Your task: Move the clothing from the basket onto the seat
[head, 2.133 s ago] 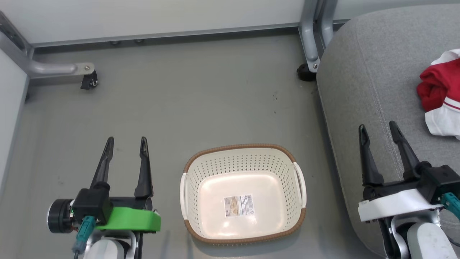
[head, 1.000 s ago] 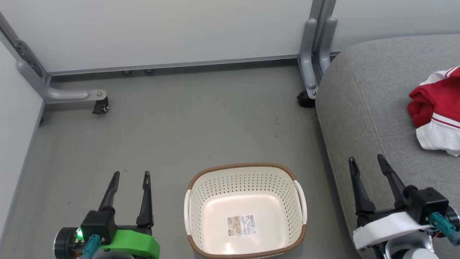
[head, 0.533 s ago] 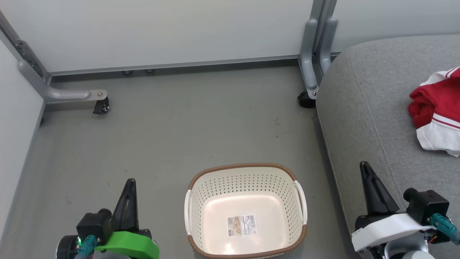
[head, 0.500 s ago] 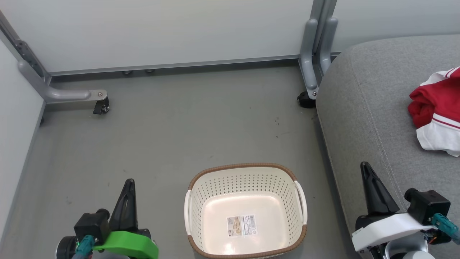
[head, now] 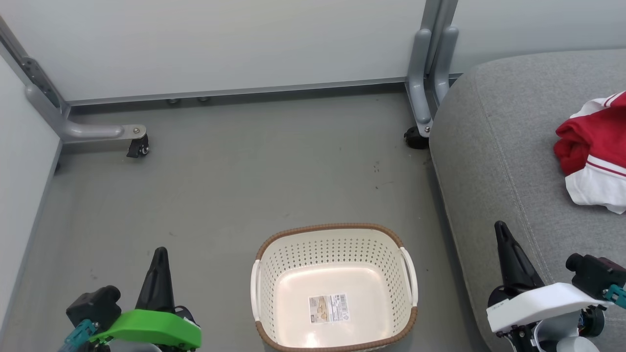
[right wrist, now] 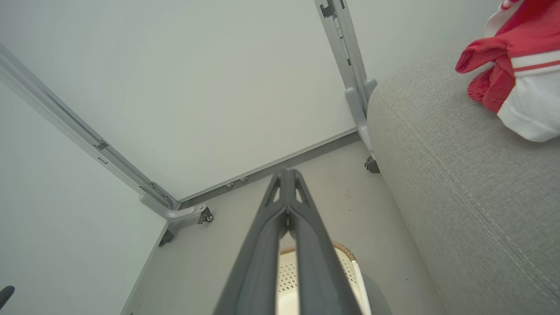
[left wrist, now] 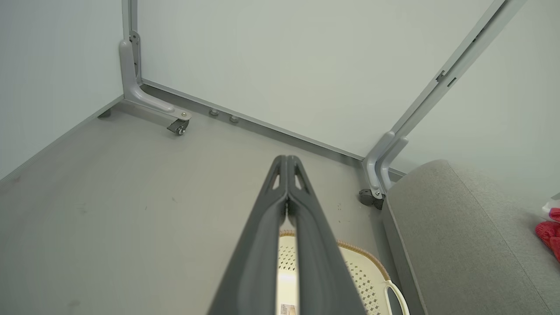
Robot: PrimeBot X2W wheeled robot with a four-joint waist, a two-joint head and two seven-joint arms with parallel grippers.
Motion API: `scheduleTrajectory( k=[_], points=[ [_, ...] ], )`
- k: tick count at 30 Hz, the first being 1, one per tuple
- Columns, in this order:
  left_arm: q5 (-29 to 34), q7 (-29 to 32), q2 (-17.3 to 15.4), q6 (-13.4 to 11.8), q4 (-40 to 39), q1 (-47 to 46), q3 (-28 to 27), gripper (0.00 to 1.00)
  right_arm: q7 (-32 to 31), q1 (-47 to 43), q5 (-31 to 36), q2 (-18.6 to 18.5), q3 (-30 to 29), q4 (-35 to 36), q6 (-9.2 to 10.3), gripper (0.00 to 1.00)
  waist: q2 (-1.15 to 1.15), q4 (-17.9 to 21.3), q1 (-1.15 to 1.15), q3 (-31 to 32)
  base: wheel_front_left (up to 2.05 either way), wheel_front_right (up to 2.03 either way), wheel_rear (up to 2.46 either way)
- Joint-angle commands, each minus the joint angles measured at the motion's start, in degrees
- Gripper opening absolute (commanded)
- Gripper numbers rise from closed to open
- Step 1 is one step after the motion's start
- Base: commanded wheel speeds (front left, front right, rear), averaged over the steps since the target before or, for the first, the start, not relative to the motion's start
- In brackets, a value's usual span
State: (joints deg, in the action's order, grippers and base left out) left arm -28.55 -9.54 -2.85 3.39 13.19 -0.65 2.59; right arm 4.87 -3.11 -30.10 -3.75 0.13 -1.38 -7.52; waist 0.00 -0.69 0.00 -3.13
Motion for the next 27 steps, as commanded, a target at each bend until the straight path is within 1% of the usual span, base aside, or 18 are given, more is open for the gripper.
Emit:
scheduleTrajectory(
  k=[1, 11, 27],
  points=[
    [-2.2, 0.4, -0.1, 0.4, -0.7, -1.6, -0.5, 0.00, -0.3, 1.5, -2.5, -0.4, -0.1, 0.2, 0.01, 0.00, 0.00, 0.0, 0.00, 0.0, 0.00, 0.00, 0.00],
    [-11.3, 2.7, -0.1, 1.0, -0.5, -2.3, -1.8, 0.00, -1.4, 2.7, -11.9, -0.8, -0.4, -1.6, 0.01, 0.00, 0.00, 0.1, 0.00, 0.3, 0.00, 0.00, 0.00],
    [-23.7, 5.9, -0.1, 1.7, -0.2, -3.3, -3.6, 0.00, -2.9, 4.3, -24.5, -1.1, -0.9, -4.1, 0.01, 0.00, 0.00, 0.2, 0.00, 0.8, 0.00, 0.00, 0.00]
  ],
)
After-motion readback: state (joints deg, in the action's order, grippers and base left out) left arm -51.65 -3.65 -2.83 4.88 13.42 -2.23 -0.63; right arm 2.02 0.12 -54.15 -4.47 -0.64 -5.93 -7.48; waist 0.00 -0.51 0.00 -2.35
